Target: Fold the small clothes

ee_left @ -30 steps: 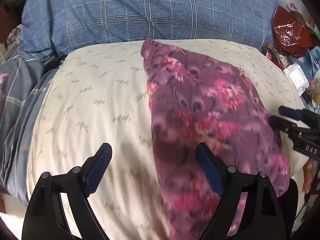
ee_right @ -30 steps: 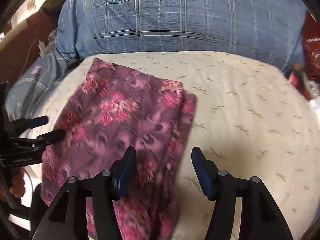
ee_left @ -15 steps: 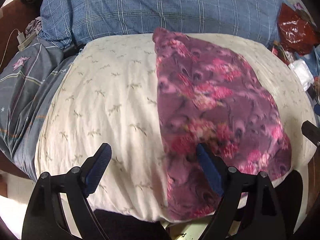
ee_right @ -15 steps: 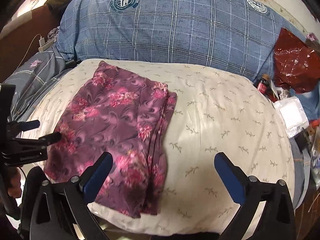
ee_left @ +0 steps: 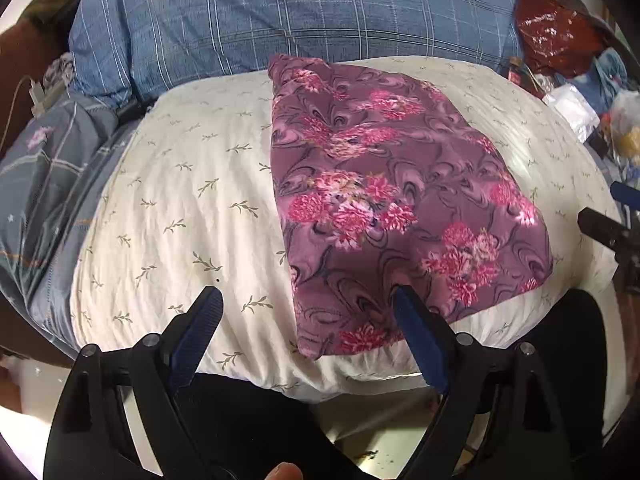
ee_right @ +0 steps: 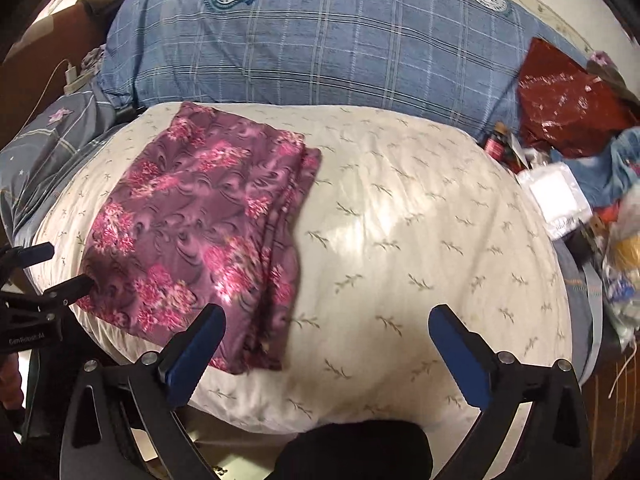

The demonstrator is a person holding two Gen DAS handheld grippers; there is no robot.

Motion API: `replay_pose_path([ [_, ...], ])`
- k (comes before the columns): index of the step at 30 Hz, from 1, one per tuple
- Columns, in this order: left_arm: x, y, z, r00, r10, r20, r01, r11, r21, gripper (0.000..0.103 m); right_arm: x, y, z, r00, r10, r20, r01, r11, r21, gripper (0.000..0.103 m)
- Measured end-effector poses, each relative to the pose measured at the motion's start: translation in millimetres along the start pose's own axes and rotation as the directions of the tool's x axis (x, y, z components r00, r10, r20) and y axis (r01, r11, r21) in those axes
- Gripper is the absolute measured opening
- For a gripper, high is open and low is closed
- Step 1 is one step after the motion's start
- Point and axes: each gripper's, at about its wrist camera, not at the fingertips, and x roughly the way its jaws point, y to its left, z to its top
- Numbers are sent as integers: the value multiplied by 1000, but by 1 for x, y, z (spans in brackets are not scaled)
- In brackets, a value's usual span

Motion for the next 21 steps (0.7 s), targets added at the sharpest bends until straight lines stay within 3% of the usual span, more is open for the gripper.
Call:
replay_pose_path([
  [17,-12,-31,-16,992,-123,-19,124,991,53,88,-6,-15,-21,1000,6,-23,-5,999,50,103],
  [21,-17,-40,-18,994,-112,0,111,991,69,88,-6,-14,-23,1000,-14,-20,15,999,34,103],
])
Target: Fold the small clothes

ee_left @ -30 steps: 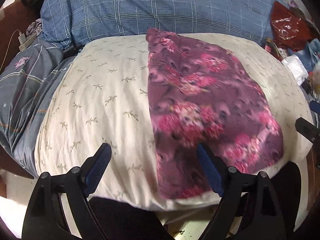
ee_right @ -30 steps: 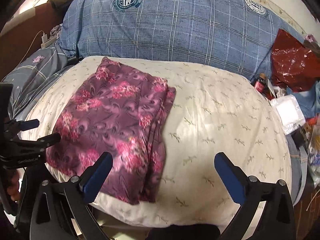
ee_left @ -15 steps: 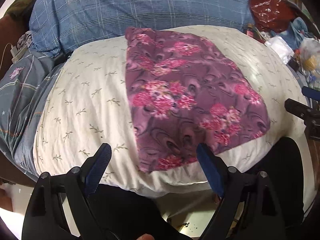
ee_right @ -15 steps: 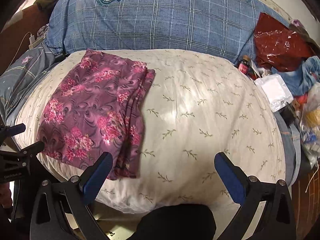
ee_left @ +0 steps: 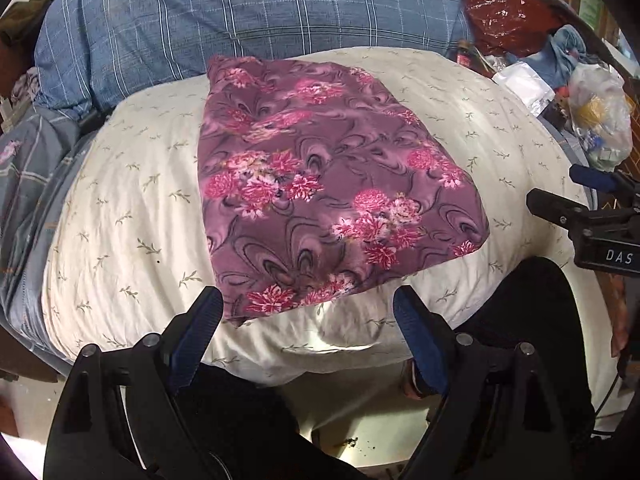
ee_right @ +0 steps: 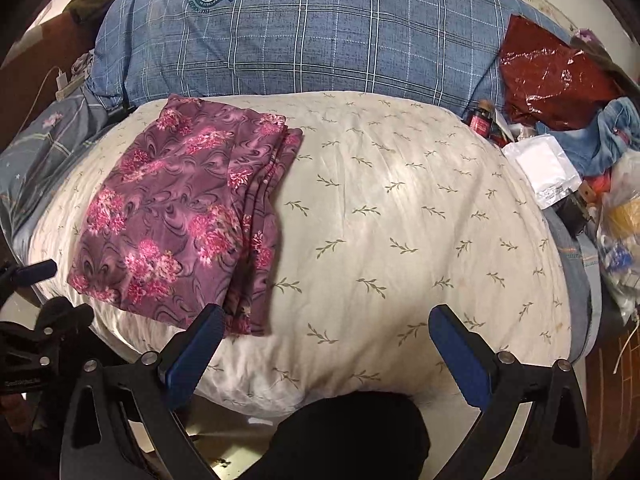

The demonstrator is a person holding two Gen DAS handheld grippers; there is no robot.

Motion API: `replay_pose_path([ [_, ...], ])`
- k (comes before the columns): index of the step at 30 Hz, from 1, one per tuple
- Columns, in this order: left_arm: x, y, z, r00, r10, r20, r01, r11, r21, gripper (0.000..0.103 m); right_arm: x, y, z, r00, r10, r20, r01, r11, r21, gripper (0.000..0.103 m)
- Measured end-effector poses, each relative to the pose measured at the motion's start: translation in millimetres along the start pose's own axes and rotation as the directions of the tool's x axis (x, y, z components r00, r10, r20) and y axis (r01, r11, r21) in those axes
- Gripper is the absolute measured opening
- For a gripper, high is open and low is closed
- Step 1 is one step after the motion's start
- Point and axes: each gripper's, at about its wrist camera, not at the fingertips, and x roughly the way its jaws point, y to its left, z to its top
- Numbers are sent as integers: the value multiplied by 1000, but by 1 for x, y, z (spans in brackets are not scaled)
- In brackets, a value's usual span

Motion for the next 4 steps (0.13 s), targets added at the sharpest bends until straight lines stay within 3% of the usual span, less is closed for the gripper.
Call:
replay_pose_path([
  [4,-3,-4,0,999,41,17,-42,999,21,88,-1,0,-4,1000,-15,11,16,1000,-19,103],
])
